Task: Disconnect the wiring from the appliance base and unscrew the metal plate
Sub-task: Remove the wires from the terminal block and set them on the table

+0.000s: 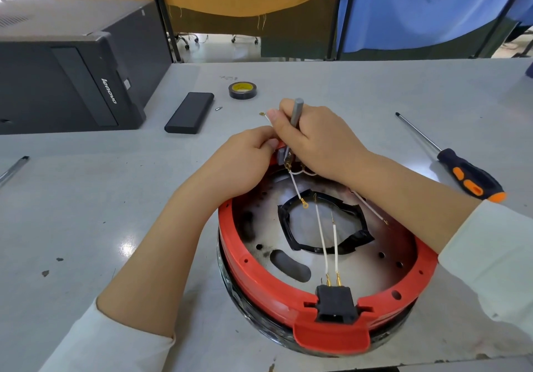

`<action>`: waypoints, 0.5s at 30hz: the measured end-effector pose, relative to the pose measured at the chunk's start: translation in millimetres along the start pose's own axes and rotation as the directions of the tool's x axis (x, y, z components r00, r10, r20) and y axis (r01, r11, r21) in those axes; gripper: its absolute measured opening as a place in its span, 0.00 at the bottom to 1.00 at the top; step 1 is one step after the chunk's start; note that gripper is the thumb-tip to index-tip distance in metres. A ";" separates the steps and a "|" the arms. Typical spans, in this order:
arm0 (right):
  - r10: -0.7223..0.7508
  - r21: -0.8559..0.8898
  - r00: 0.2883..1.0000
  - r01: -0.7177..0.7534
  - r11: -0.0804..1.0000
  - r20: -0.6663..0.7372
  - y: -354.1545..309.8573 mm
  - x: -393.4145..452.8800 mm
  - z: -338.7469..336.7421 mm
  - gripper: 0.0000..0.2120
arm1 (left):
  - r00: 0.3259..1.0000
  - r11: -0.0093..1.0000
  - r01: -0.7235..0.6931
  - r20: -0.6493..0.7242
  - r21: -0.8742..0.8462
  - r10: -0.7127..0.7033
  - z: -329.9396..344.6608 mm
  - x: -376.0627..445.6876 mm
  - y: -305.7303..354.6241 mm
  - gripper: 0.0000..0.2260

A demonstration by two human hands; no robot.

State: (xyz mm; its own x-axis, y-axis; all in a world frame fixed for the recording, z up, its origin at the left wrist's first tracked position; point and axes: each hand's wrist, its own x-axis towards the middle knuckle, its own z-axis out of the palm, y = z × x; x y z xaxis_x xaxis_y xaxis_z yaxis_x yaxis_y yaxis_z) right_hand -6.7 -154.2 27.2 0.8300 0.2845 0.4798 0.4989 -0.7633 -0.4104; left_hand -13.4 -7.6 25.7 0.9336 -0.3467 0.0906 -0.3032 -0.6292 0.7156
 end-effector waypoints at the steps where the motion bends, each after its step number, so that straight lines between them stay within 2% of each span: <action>1: -0.025 0.002 1.000 0.025 1.000 -0.013 -0.5 -1.5 -1.4 0.19 | 1.000 1.000 -0.001 -0.003 -0.001 0.001 0.2 0.2 -0.3 0.14; 3: -0.041 0.065 0.997 0.046 0.997 -0.072 -0.2 -2.9 -4.4 0.19 | 1.000 1.000 -0.004 -0.016 -0.017 0.004 1.0 0.2 -1.1 0.14; 6: 0.068 0.186 0.994 -0.052 0.981 -0.083 3.8 1.1 -6.2 0.20 | 1.000 1.000 0.008 -0.024 -0.008 -0.008 1.3 0.8 -1.4 0.14; 10: 0.187 0.225 0.982 -0.174 0.959 -0.035 6.7 6.1 -6.9 0.19 | 1.000 1.000 0.010 -0.014 -0.004 -0.010 0.6 1.0 -1.7 0.14; 15: 0.187 0.228 0.981 -0.169 0.959 -0.059 7.4 5.8 -7.4 0.19 | 1.000 1.000 0.001 -0.009 0.003 -0.001 0.5 1.5 -2.6 0.13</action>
State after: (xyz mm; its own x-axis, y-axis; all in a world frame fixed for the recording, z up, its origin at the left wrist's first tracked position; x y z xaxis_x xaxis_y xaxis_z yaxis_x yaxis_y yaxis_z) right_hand -0.1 -162.6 32.7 0.8925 0.1024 0.4393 0.3949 -0.6480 -0.6513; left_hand -11.3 -6.8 23.7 0.9356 -0.3397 0.0960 -0.3025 -0.6317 0.7137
